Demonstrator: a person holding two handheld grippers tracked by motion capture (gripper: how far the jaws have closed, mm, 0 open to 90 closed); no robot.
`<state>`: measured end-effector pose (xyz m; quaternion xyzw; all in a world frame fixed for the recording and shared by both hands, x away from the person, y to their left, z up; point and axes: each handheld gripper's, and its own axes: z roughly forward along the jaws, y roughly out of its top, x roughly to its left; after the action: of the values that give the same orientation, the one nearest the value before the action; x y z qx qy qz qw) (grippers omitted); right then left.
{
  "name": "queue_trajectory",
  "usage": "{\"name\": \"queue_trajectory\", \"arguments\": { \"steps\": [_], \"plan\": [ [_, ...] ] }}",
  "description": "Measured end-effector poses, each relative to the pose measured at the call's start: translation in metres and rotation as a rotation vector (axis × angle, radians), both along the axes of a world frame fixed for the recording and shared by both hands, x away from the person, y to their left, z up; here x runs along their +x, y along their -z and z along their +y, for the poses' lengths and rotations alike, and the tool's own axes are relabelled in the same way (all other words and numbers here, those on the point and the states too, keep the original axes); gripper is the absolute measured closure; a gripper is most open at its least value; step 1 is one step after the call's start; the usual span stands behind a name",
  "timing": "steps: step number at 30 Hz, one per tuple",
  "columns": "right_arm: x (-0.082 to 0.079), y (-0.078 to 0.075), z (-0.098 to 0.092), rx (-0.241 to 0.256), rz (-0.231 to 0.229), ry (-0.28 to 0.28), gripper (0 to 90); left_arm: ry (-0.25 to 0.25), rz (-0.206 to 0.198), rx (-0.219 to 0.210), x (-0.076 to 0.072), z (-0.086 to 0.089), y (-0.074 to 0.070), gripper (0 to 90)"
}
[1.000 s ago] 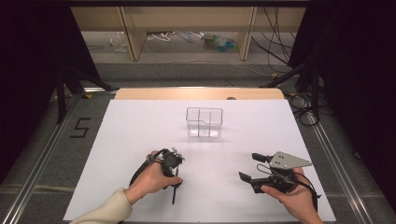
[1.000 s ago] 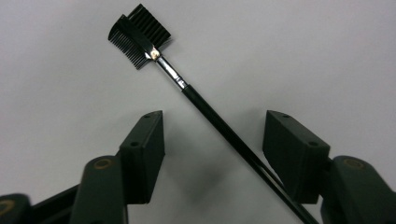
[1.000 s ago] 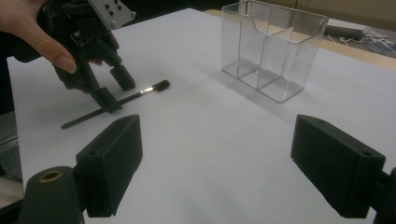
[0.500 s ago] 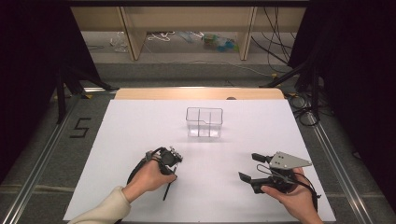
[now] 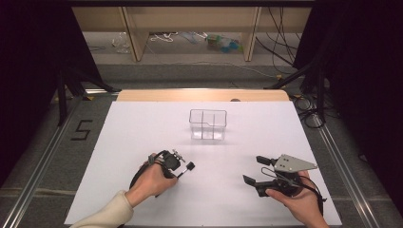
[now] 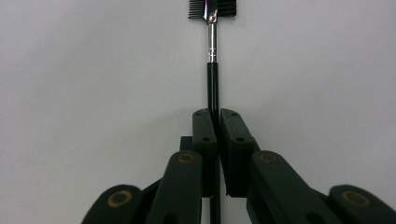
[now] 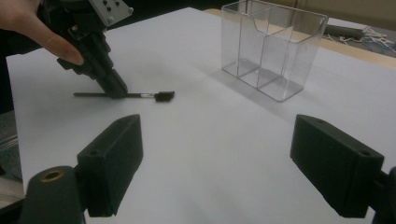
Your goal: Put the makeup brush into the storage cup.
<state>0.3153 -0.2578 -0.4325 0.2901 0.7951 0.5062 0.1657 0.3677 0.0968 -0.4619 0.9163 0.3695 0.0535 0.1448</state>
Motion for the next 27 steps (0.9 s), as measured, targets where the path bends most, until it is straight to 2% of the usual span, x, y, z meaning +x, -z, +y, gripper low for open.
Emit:
{"name": "queue_trajectory", "arguments": {
  "steps": [1, 2, 7, 8, 11, 13, 15, 16, 19, 20, 22, 24, 26, 27],
  "plan": [
    [0.001, 0.002, 0.002, 0.032, -0.012, -0.012, 18.2, -0.003, -0.001, -0.002, 0.000, 0.000, 0.000, 85.5],
    [0.001, 0.002, 0.002, 0.034, -0.005, -0.011, 18.2, -0.003, -0.001, -0.002, 0.000, 0.000, 0.000, 85.5],
    [0.001, 0.002, 0.002, 0.038, -0.005, -0.010, 18.2, -0.005, 0.014, -0.010, 0.001, 0.003, -0.001, 85.5],
    [0.000, 0.001, 0.001, 0.020, 0.004, -0.004, 18.3, -0.016, 0.009, -0.023, 0.001, 0.003, 0.000, 85.6],
    [0.001, 0.001, 0.000, 0.021, 0.005, -0.004, 18.3, -0.021, 0.012, -0.030, 0.000, 0.004, 0.000, 85.6],
    [0.001, 0.001, 0.000, 0.020, 0.006, -0.004, 18.3, -0.018, 0.008, -0.032, 0.001, 0.004, 0.000, 85.5],
    [0.001, 0.001, 0.000, 0.019, 0.004, -0.004, 18.4, -0.008, 0.021, -0.025, 0.001, 0.006, -0.001, 85.5],
    [0.001, 0.001, 0.000, 0.018, 0.004, -0.003, 18.4, -0.024, 0.007, -0.054, 0.000, 0.006, 0.000, 85.5],
    [0.001, 0.001, 0.000, 0.017, 0.004, -0.003, 18.5, -0.026, 0.011, -0.058, -0.001, 0.007, -0.002, 85.5],
    [0.001, 0.001, 0.000, 0.018, 0.005, -0.002, 18.5, -0.009, 0.009, -0.048, 0.000, 0.009, -0.003, 85.5],
    [0.001, 0.001, 0.000, 0.019, 0.006, -0.002, 18.5, -0.022, -0.008, -0.077, -0.001, 0.008, -0.003, 85.6],
    [0.001, 0.001, 0.000, 0.017, 0.005, -0.001, 18.5, -0.019, -0.009, -0.082, -0.001, 0.009, -0.004, 85.5],
    [0.001, 0.001, 0.000, 0.019, 0.007, -0.002, 18.5, -0.048, -0.027, -0.122, -0.004, 0.009, -0.005, 85.5],
    [0.001, 0.001, 0.000, 0.020, 0.008, -0.001, 18.5, -0.033, -0.039, -0.121, -0.003, 0.010, -0.006, 85.5]
  ]
}}
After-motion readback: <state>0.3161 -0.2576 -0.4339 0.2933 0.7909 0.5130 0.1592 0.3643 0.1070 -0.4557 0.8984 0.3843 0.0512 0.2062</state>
